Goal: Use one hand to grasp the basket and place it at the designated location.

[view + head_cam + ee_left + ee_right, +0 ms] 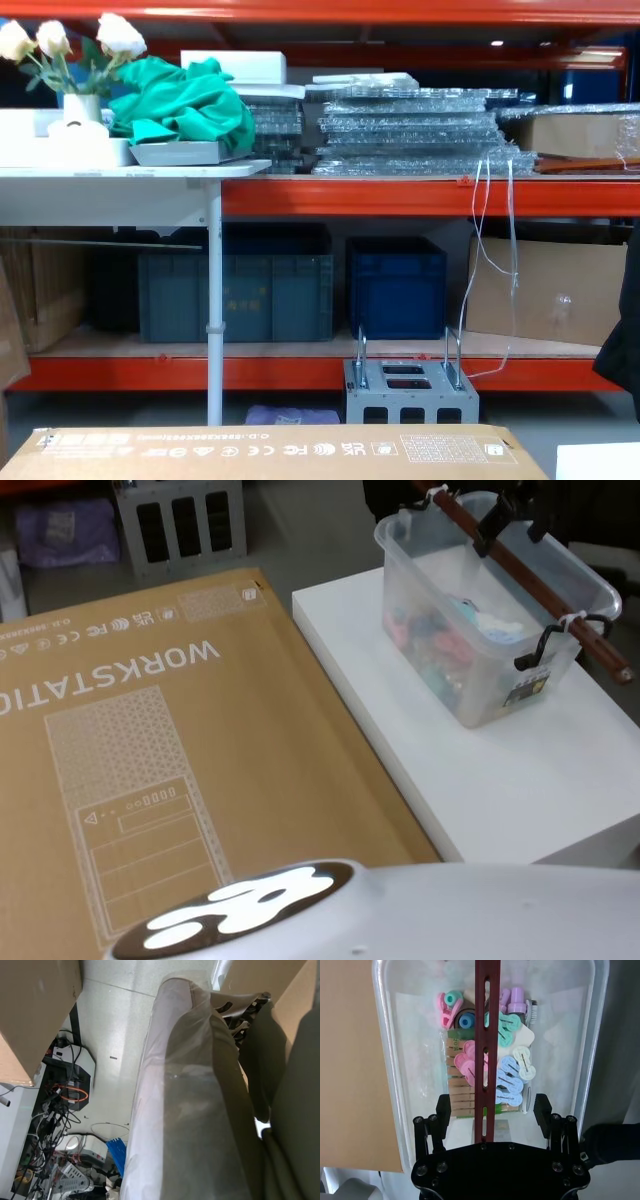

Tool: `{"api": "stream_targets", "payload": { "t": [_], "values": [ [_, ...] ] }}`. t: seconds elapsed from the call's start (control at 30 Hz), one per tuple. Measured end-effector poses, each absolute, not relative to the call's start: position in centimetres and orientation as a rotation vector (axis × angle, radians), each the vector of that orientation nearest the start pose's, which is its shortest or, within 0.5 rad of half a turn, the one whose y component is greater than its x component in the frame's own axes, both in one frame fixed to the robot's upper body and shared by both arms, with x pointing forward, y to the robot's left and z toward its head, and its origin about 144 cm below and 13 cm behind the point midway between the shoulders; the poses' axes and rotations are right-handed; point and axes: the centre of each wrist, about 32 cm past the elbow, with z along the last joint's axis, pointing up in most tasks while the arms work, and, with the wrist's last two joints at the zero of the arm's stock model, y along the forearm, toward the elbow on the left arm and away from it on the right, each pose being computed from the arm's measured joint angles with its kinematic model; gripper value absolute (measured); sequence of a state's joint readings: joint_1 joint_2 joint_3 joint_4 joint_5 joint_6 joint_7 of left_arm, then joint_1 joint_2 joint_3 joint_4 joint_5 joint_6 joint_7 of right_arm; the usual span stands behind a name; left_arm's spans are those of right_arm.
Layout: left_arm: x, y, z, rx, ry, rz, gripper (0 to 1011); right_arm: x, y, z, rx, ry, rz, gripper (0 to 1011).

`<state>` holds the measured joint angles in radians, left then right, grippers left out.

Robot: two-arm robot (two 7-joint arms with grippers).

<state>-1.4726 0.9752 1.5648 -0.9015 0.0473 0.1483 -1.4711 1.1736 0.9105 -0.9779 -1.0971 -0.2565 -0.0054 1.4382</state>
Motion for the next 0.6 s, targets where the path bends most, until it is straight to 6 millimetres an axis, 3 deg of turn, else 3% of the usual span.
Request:
{"api": "stream_targets", "payload": {
  "t": [0.6],
  "values": [
    [61.63,49.63,139.58,1.629,0.165,0.178,0,62.48,-42.42,140.39,-1.473,-0.259,-0.067,1000]
  ]
}}
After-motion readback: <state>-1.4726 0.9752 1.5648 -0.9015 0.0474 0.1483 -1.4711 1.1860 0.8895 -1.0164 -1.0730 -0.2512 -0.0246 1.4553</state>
